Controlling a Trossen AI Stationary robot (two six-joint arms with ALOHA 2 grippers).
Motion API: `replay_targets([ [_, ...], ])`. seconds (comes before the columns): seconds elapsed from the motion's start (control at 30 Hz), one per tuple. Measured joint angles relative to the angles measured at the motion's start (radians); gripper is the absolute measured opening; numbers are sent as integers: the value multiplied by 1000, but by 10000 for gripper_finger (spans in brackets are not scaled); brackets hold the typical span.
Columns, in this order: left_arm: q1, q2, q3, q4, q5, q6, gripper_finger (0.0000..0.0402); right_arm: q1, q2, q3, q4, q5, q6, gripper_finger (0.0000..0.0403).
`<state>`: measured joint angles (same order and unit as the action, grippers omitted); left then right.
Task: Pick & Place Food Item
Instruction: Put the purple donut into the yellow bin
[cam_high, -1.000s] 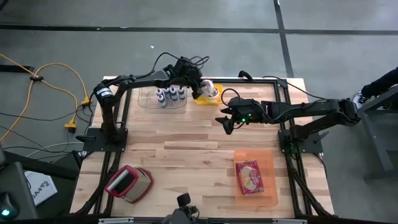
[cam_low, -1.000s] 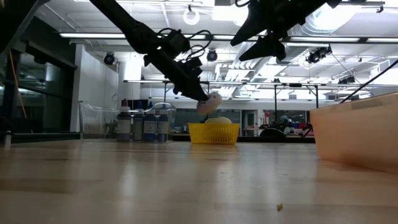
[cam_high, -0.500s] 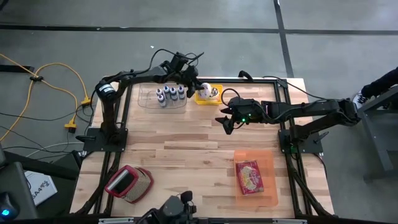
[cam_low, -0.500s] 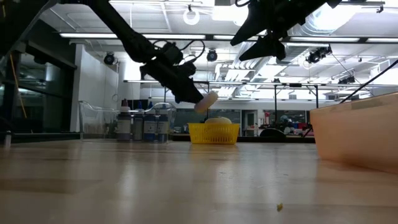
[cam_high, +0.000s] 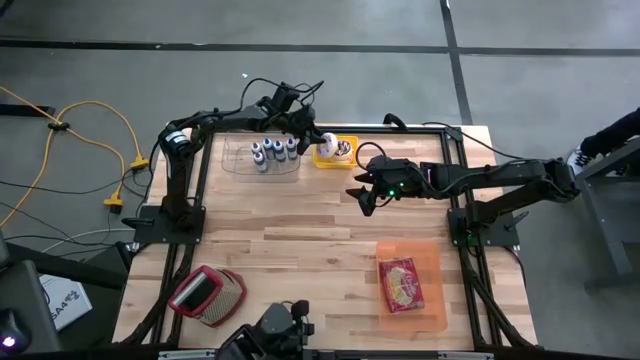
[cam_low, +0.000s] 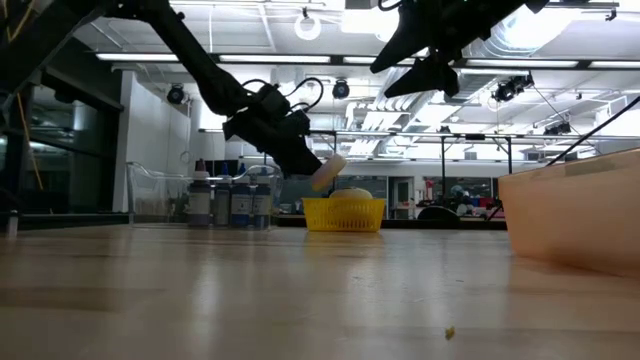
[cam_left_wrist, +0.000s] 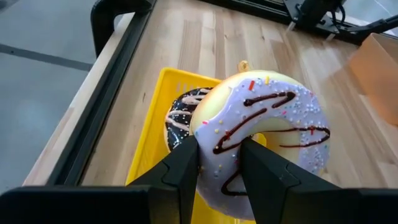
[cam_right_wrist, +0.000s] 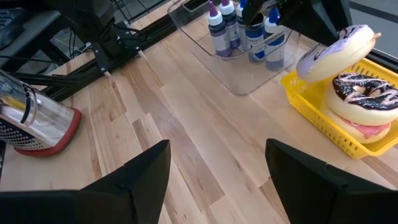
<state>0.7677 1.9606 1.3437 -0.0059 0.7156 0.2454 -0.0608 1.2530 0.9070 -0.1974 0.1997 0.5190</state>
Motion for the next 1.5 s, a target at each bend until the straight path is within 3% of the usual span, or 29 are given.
replay_targets([
  [0.47,-6,0,0,-15,-29,59,110,0,0,0,0,0,0,250],
  [0.93,-6,0,0,-8,-13,95,151,0,0,0,-1,0,0,250],
  [1.5,10,0,0,-7,4,131,152,0,0,0,-1,0,0,250],
])
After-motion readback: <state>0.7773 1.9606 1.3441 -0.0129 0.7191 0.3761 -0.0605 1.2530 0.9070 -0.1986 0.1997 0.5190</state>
